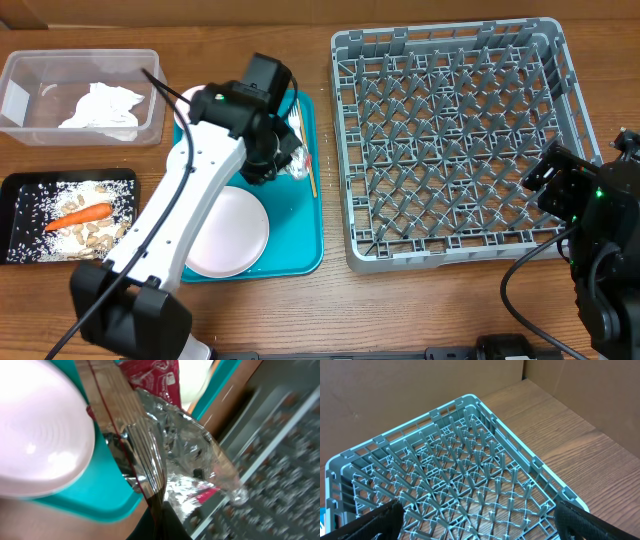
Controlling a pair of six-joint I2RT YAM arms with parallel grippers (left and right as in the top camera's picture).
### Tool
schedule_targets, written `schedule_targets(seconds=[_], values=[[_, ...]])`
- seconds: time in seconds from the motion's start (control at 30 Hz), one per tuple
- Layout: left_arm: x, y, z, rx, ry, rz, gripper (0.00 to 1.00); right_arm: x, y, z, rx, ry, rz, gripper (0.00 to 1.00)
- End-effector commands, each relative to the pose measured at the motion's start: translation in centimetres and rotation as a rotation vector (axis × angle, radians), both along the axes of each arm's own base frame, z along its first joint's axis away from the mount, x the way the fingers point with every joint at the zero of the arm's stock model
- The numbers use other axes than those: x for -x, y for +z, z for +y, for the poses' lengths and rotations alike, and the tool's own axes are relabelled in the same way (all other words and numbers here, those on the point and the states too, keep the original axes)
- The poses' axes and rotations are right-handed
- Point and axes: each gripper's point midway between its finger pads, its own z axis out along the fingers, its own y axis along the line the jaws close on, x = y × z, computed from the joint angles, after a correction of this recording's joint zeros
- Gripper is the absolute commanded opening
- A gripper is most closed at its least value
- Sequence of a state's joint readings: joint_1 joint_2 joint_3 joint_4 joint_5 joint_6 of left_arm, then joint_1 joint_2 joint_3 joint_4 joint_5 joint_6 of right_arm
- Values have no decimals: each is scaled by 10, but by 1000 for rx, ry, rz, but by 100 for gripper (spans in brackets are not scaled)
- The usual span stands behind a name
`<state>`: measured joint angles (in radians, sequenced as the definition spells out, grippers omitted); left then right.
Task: Sort waste into correct bins and load items into the dishwasher rack
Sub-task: 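Carry the wrapper left and release it into the clear bin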
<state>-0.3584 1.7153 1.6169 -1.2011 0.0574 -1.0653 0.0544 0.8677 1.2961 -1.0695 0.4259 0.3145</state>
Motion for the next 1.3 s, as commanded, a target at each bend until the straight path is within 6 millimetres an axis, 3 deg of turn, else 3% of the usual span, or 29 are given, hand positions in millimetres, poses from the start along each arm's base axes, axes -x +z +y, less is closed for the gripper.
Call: schedule_targets(seconds=[0.0, 0.17, 0.33, 0.53, 0.67, 0.87, 0.93, 0.97, 1.03, 1.07, 1.27], values=[[-29, 22, 42, -92, 101, -139, 4, 3, 14, -1, 0, -11, -41, 100], [-67, 34, 102, -90, 272, -253, 4, 3, 14, -2, 0, -12, -42, 100], [-102, 56, 176, -83, 451, -411, 4, 3, 14, -2, 0, -12, -42, 100], [-132, 85, 261, -121, 593, -614, 4, 3, 14, -1, 0, -11, -41, 100], [-146, 77, 300, -166, 643, -662, 4, 3, 14, -2, 0, -12, -42, 100], [-167, 31, 350, -252, 668, -648, 4, 3, 14, -1, 0, -12, -41, 100], [-168, 19, 365, -256, 687, -643, 13, 3, 14, -2, 0, -12, -42, 100], [-167, 16, 373, -255, 697, -642, 24, 3, 14, -1, 0, -11, -42, 100], [-165, 16, 385, -253, 701, -652, 79, 3, 14, -2, 0, -12, -42, 100], [-165, 19, 390, -256, 687, -664, 100, 3, 14, -1, 0, -11, -42, 100], [-166, 48, 394, -211, 520, -725, 100, 3, 14, -2, 0, -12, -42, 100]])
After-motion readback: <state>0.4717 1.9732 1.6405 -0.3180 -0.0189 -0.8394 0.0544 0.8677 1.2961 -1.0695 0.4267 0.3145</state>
